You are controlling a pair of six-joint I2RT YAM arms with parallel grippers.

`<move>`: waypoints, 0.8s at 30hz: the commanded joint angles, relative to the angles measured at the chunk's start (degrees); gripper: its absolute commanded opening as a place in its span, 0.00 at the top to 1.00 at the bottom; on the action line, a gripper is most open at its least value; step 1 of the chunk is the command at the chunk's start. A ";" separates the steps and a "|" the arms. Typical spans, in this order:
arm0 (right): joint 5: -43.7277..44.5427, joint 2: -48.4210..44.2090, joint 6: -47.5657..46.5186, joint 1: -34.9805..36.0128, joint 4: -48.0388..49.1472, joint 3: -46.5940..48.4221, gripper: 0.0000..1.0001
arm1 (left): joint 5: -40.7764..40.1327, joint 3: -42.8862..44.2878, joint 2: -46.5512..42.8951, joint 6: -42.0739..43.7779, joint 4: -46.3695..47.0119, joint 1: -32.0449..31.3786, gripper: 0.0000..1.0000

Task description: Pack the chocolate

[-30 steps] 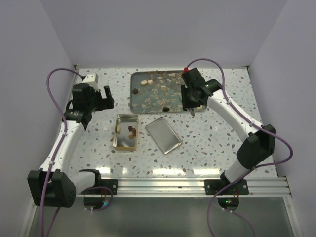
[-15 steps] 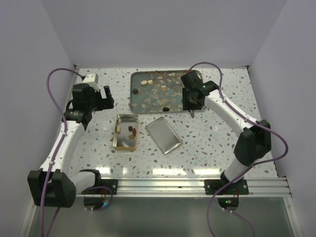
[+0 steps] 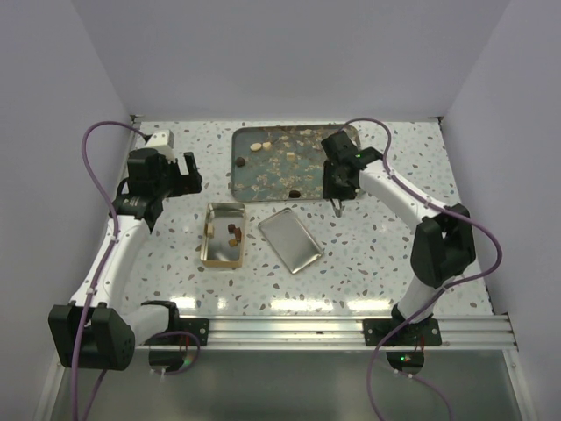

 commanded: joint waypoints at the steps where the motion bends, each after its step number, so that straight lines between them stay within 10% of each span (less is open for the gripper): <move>1: -1.68 0.77 1.54 -0.57 3.21 0.87 0.59 | -0.20 0.02 -1.36 0.56 1.62 0.37 0.00; 24: -5.11 -0.36 -0.74 -1.45 -0.83 8.24 0.77 | -0.20 0.28 -0.83 0.47 1.88 0.46 0.00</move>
